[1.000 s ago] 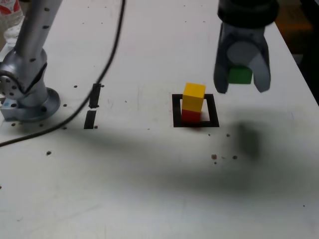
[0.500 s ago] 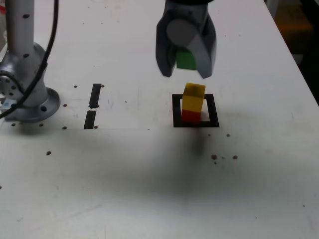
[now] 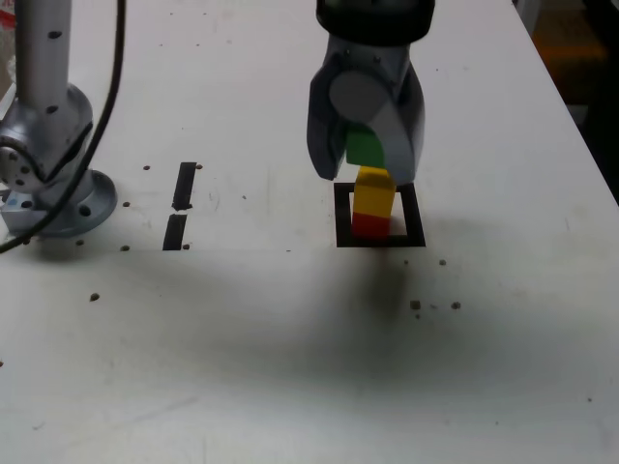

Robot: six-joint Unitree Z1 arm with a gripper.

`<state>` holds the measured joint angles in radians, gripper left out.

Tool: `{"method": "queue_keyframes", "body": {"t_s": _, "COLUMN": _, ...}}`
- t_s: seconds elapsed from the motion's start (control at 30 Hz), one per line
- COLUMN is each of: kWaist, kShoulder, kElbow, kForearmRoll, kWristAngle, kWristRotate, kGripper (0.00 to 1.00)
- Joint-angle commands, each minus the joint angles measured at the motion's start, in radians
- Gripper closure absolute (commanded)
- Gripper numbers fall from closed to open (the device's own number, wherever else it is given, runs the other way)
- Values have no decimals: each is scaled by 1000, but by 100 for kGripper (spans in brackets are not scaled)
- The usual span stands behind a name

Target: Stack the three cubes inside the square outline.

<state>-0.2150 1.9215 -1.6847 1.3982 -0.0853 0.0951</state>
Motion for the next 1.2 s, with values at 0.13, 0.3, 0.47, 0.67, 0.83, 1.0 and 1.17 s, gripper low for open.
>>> {"method": "queue_keyframes", "body": {"t_s": 0.13, "kWaist": 3, "kShoulder": 24, "kElbow": -2, "kForearmRoll": -12, "kWristAngle": 0, "kWristRotate": 9, "kGripper": 81}}
{"method": "queue_keyframes", "body": {"t_s": 0.3, "kWaist": 14, "kShoulder": 35, "kElbow": 2, "kForearmRoll": -24, "kWristAngle": 2, "kWristRotate": 15, "kGripper": 80}}
{"method": "queue_keyframes", "body": {"t_s": 0.47, "kWaist": 33, "kShoulder": 44, "kElbow": 12, "kForearmRoll": -34, "kWristAngle": 7, "kWristRotate": 27, "kGripper": 78}}
{"method": "queue_keyframes", "body": {"t_s": 0.67, "kWaist": 50, "kShoulder": 50, "kElbow": 32, "kForearmRoll": -50, "kWristAngle": 8, "kWristRotate": 38, "kGripper": 71}}
{"method": "queue_keyframes", "body": {"t_s": 0.83, "kWaist": 59, "kShoulder": 51, "kElbow": 52, "kForearmRoll": -58, "kWristAngle": 3, "kWristRotate": 40, "kGripper": 55}}
{"method": "queue_keyframes", "body": {"t_s": 1.0, "kWaist": 62, "kShoulder": 51, "kElbow": 63, "kForearmRoll": -80, "kWristAngle": -3, "kWristRotate": 40, "kGripper": 38}}
{"method": "queue_keyframes", "body": {"t_s": 1.17, "kWaist": 62, "kShoulder": 51, "kElbow": 60, "kForearmRoll": -98, "kWristAngle": -2, "kWristRotate": 47, "kGripper": 36}}
